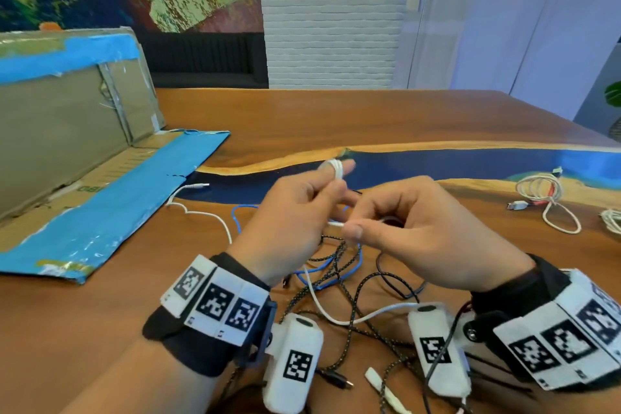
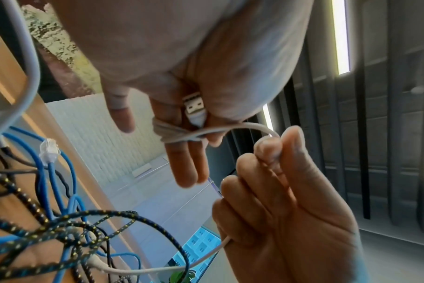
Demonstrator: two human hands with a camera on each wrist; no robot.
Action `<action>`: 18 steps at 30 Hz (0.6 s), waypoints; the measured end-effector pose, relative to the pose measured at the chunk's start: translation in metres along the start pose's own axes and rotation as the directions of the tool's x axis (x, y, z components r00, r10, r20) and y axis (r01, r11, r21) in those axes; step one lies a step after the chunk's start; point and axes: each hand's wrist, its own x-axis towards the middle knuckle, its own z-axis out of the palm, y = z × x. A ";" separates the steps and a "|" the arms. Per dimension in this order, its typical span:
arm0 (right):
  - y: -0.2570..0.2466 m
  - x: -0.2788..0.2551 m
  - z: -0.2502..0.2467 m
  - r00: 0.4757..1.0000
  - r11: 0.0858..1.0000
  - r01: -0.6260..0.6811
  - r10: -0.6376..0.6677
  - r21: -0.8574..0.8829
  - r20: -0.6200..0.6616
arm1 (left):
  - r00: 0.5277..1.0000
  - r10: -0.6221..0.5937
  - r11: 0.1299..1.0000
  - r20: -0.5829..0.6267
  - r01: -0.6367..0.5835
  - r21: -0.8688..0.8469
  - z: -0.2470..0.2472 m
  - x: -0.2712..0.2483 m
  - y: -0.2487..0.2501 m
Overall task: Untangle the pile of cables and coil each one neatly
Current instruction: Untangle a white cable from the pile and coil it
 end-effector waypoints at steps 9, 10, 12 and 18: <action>0.019 0.004 -0.018 0.942 0.998 0.024 -0.040 -0.051 -0.333 | 0.958 -0.114 0.990 0.264 0.130 -0.045 -0.007 -0.006 0.009; 0.023 0.005 -0.018 0.929 0.998 0.017 -0.041 -0.068 -0.369 | 0.944 -0.114 0.985 0.309 0.148 -0.089 -0.009 -0.006 0.008; 0.028 0.007 -0.019 0.911 0.997 -0.004 -0.029 -0.080 -0.412 | 0.941 -0.087 0.962 0.327 0.164 -0.216 -0.010 -0.008 0.010; 0.031 0.006 -0.022 0.952 0.979 -0.184 0.156 -0.086 -0.262 | 0.990 0.018 0.712 0.142 0.087 -0.696 -0.013 -0.005 0.020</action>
